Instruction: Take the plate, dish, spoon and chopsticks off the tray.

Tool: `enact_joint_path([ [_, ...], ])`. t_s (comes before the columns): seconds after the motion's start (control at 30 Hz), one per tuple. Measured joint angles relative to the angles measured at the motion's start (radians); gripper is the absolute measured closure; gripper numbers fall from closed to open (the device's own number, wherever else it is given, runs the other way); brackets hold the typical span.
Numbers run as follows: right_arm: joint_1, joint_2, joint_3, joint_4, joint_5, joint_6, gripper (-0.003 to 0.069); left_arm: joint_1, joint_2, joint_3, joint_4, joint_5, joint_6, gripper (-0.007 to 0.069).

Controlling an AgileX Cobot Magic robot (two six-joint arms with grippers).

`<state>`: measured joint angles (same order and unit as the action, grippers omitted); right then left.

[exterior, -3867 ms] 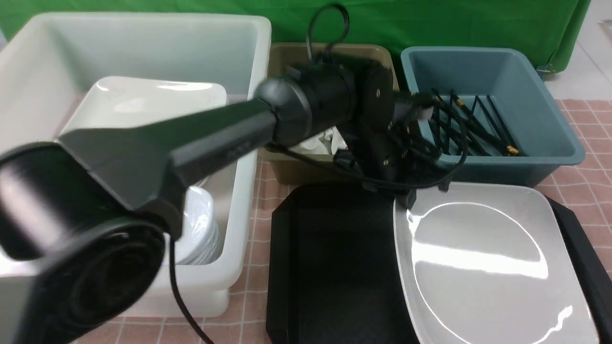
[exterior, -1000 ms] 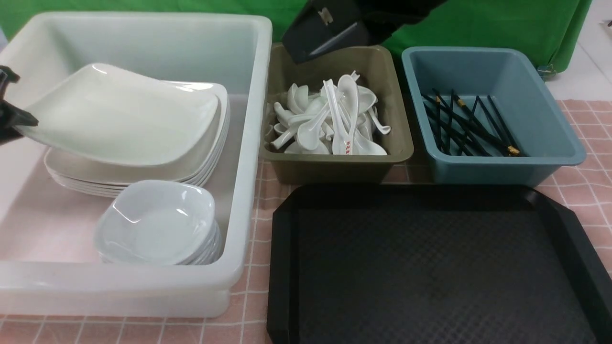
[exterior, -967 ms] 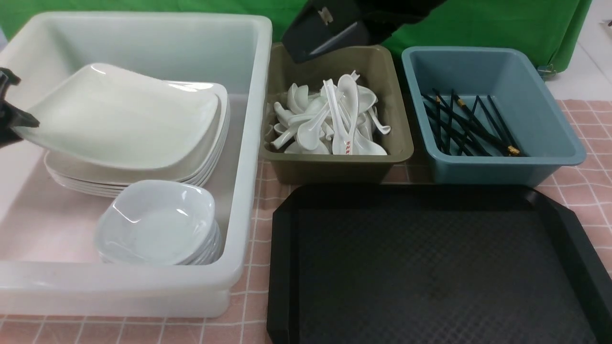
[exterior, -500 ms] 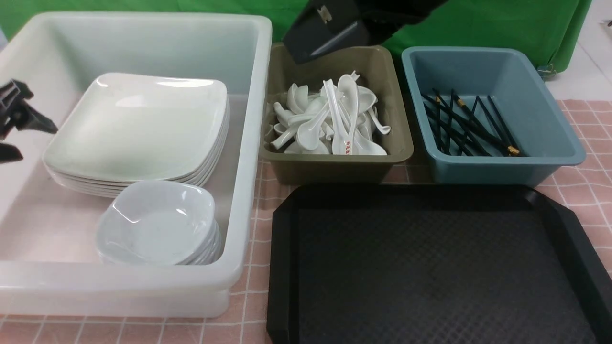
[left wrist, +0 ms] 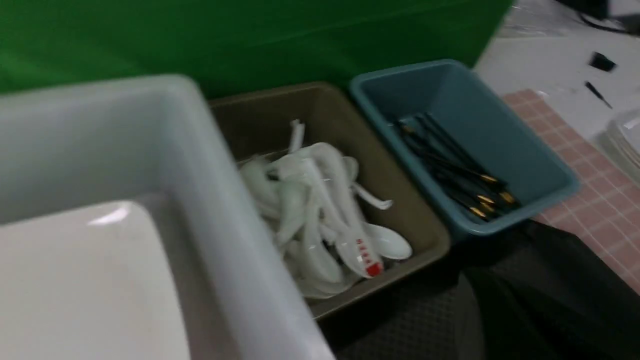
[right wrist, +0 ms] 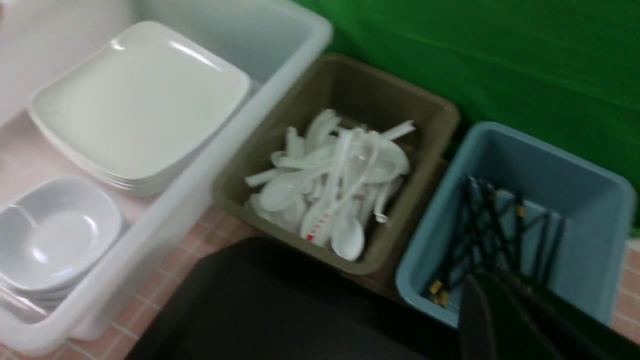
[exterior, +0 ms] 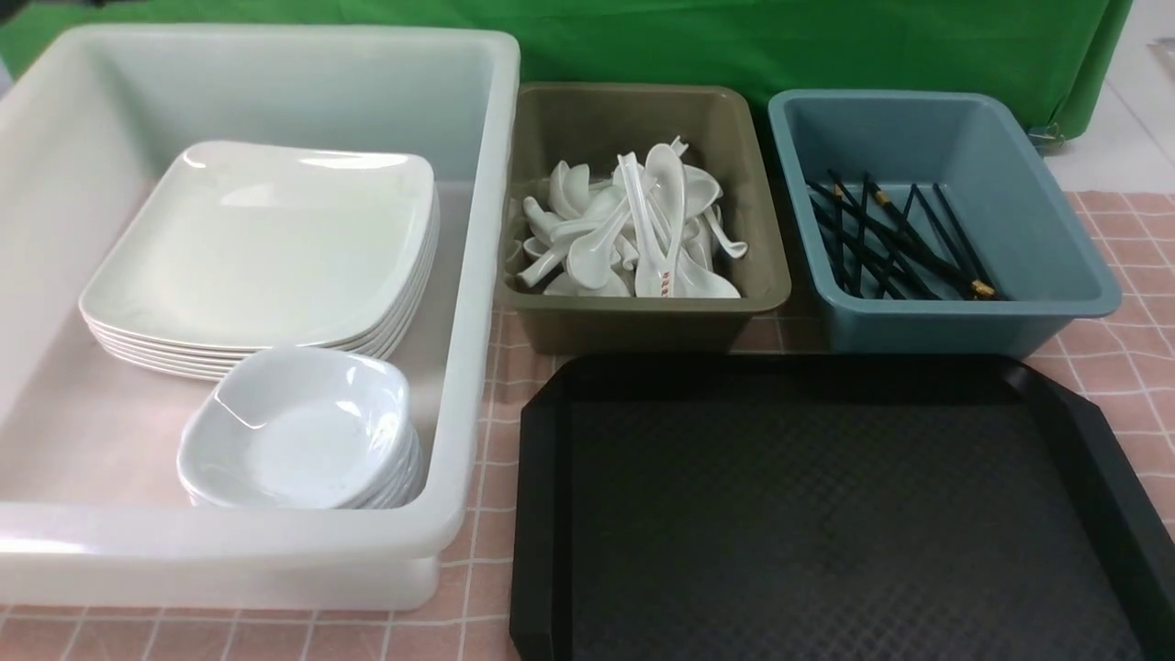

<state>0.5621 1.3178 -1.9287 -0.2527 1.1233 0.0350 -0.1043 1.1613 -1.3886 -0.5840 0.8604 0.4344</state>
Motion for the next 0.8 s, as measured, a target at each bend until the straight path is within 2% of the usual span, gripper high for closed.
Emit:
enact_joint_path([
  [0.03, 0.0, -0.012, 0.014, 0.0, -0.004, 0.006, 0.0629, -0.024, -0.025, 0.004, 0.008, -0.003, -0.004, 0.0636],
  [0.07, 0.0, -0.125, 0.174, -0.036, -0.078, 0.047, 0.0629, -0.121, -0.139, 0.057, 0.071, -0.017, -0.038, 0.0637],
  [0.13, 0.0, -0.193, 0.267, -0.043, -0.147, 0.068, 0.0629, -0.165, -0.203, 0.089, 0.102, -0.027, -0.06, 0.0638],
  [0.23, 0.0, -0.455, 0.611, -0.056, -0.459, 0.129, 0.0629, -0.261, -0.428, 0.23, 0.171, -0.078, -0.119, 0.0637],
  [0.3, 0.0, -0.53, 0.735, -0.056, -0.541, 0.146, 0.0629, -0.273, -0.489, 0.291, 0.185, -0.096, -0.132, 0.0637],
  [0.37, 0.0, -0.729, 1.002, -0.06, -0.74, 0.162, 0.0629, -0.278, -0.65, 0.453, 0.235, -0.146, -0.203, 0.0637],
  [0.5, 0.0, -0.951, 1.302, -0.06, -0.927, 0.163, 0.0629, -0.278, -0.838, 0.659, 0.322, -0.214, -0.305, 0.0637],
  [0.67, 0.0, -1.131, 1.52, -0.058, -1.091, 0.17, 0.0622, -0.278, -0.988, 0.881, 0.342, -0.289, -0.362, 0.0633],
  [0.8, 0.0, -1.188, 1.556, -0.058, -1.142, 0.17, 0.0601, -0.278, -1.023, 0.964, 0.343, -0.339, -0.367, 0.0628],
])
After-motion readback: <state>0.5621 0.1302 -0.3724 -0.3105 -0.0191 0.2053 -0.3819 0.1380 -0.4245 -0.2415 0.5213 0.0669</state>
